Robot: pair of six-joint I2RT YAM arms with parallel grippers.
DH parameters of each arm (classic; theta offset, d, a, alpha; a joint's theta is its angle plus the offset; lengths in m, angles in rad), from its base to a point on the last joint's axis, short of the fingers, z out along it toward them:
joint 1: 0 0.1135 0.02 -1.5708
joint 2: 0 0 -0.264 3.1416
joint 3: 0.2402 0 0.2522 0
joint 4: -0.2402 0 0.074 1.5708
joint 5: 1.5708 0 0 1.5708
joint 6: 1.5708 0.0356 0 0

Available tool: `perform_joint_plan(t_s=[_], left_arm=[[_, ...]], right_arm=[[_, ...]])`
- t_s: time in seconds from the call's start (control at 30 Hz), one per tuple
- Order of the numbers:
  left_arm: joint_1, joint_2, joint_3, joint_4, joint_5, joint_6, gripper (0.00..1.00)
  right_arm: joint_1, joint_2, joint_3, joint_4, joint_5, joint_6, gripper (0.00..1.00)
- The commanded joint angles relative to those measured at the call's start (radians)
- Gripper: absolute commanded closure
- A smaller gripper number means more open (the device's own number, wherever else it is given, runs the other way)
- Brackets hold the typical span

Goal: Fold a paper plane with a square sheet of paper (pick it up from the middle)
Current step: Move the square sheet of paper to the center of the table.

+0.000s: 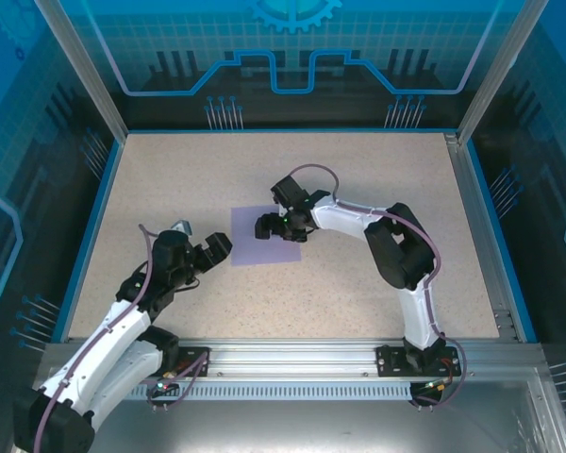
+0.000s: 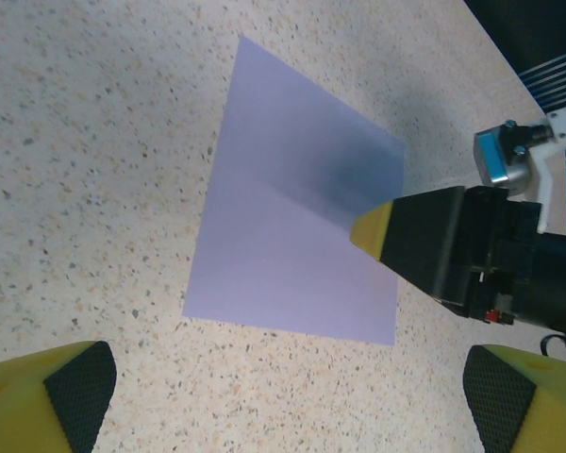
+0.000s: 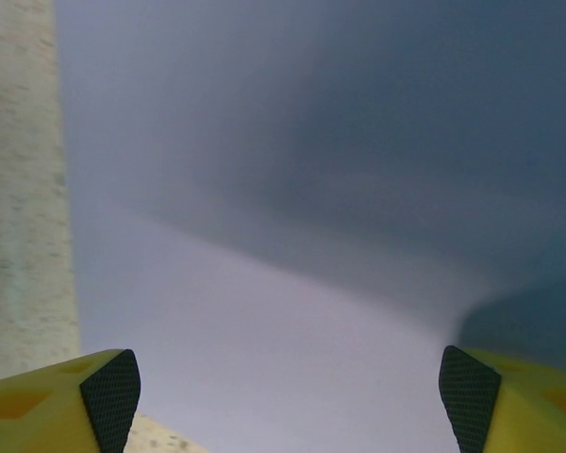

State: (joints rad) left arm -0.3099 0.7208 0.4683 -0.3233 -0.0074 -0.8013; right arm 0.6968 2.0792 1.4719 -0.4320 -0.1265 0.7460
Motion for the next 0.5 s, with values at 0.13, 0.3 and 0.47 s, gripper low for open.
perform_joint_plan(t_s=[0.13, 0.3, 0.47], left_arm=[[0.008, 0.026, -0.024, 0.094, 0.148, 0.031, 0.01], [0.005, 0.063, -0.027, 0.137, 0.209, 0.027, 0.01], [-0.039, 0.104, -0.026, 0.182, 0.223, 0.008, 0.01]], right_arm=[[-0.076, -0.064, -0.189, -0.052, 0.053, 0.014, 0.15], [-0.140, -0.194, -0.380, -0.028, 0.067, -0.031, 0.15], [-0.213, -0.313, -0.476, -0.059, 0.081, -0.079, 0.15]])
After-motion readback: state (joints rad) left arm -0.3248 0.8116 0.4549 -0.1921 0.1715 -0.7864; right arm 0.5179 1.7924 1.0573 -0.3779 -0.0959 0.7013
